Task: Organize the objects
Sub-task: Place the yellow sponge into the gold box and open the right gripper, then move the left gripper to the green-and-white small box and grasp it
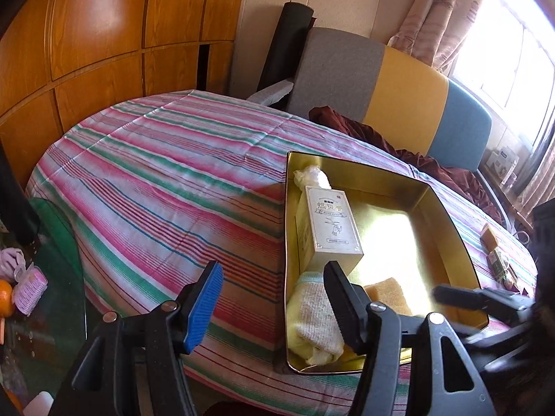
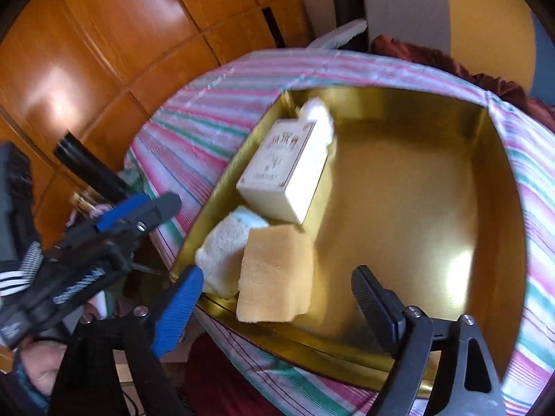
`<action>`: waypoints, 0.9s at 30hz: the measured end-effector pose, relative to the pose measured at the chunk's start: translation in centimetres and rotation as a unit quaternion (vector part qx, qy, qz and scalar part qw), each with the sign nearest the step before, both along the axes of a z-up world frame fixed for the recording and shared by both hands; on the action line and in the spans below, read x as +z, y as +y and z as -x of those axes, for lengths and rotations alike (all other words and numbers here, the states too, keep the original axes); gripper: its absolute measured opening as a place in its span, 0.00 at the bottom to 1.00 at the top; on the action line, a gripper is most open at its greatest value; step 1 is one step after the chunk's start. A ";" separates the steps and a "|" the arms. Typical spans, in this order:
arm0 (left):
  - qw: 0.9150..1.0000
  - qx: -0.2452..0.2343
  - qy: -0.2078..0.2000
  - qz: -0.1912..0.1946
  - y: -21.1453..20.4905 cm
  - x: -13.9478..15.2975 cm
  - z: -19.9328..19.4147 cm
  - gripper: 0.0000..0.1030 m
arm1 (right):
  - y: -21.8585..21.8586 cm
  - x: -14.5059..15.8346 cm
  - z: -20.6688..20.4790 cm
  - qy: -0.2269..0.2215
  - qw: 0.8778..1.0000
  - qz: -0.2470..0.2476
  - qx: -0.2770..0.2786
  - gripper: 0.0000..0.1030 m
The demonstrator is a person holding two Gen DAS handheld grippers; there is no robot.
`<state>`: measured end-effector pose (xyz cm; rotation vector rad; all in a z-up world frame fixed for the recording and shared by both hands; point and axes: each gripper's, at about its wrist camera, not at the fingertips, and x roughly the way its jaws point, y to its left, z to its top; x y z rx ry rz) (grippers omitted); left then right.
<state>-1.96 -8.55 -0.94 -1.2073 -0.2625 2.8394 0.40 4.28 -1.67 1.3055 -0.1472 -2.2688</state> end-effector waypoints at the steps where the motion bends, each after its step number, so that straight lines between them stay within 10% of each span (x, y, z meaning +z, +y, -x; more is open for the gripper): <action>1: 1.000 -0.002 0.003 -0.001 0.1 0.1 -0.1 0.59 | 0.9 0.5 -0.3 0.008 1.000 0.007 -0.005 0.89; 9: 0.999 -0.046 0.016 -0.002 2.8 1.4 -0.1 0.59 | 11.4 2.6 -1.8 0.040 0.993 -0.017 -0.112 0.94; 15: 0.993 -0.120 0.018 -0.013 8.0 3.0 0.6 0.59 | 23.9 3.5 -2.7 0.023 0.965 -0.029 -0.260 0.95; 19: 0.980 -0.198 0.021 0.001 13.6 3.9 0.5 0.59 | 33.6 4.2 -4.9 0.026 0.924 -0.016 -0.381 1.00; 27: 0.934 -0.358 -0.006 0.003 26.9 3.8 -0.6 0.59 | 48.1 1.0 -11.6 0.008 0.801 0.115 -0.587 1.00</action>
